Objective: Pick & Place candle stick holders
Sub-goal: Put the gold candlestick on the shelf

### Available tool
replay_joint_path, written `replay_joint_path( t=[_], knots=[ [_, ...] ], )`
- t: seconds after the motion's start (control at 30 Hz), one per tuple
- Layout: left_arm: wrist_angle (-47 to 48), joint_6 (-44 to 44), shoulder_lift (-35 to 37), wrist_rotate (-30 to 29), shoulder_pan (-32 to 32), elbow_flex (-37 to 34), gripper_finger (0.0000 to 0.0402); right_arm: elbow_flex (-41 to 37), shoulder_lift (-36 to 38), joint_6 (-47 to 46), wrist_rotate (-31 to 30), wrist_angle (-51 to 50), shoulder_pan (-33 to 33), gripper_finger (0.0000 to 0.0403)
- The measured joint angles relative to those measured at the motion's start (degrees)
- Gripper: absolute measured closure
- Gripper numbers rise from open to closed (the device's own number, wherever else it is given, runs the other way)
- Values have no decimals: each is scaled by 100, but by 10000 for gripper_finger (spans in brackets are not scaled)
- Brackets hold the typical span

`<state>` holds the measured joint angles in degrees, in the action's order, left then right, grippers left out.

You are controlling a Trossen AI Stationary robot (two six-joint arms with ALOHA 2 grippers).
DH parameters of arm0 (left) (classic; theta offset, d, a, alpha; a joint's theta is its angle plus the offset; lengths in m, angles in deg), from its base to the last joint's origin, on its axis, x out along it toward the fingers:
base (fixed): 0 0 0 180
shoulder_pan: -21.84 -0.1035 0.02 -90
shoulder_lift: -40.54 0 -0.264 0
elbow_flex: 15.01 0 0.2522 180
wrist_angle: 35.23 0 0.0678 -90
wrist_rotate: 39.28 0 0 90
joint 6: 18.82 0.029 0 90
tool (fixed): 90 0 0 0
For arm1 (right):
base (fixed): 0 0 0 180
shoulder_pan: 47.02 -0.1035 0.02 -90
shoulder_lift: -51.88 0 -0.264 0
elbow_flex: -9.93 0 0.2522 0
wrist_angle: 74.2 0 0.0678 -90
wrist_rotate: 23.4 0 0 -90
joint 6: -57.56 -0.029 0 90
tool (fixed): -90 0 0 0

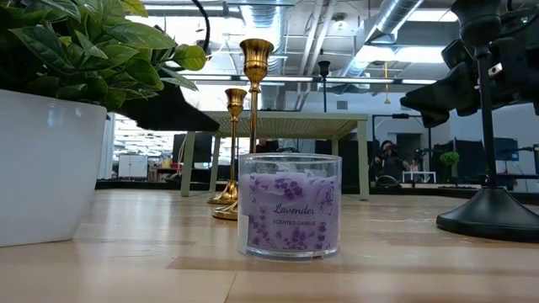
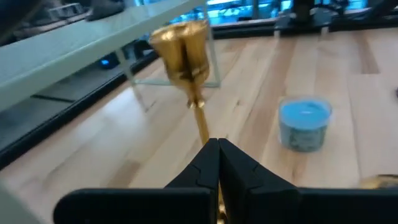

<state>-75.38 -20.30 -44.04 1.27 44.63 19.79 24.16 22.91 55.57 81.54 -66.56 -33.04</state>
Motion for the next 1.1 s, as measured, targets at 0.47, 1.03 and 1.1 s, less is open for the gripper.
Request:
replay_joint_path(
  t=[0.47,1.03,1.1],
  knots=[
    [-8,-35,-393,-588,159,374,388,0,0,50,0,0,-1,327],
    [-13,-60,-443,142,-231,371,315,0,2,-154,0,0,-2,327],
    [-13,-94,-443,142,-265,371,303,0,0,-154,0,0,-2,327]
  ],
)
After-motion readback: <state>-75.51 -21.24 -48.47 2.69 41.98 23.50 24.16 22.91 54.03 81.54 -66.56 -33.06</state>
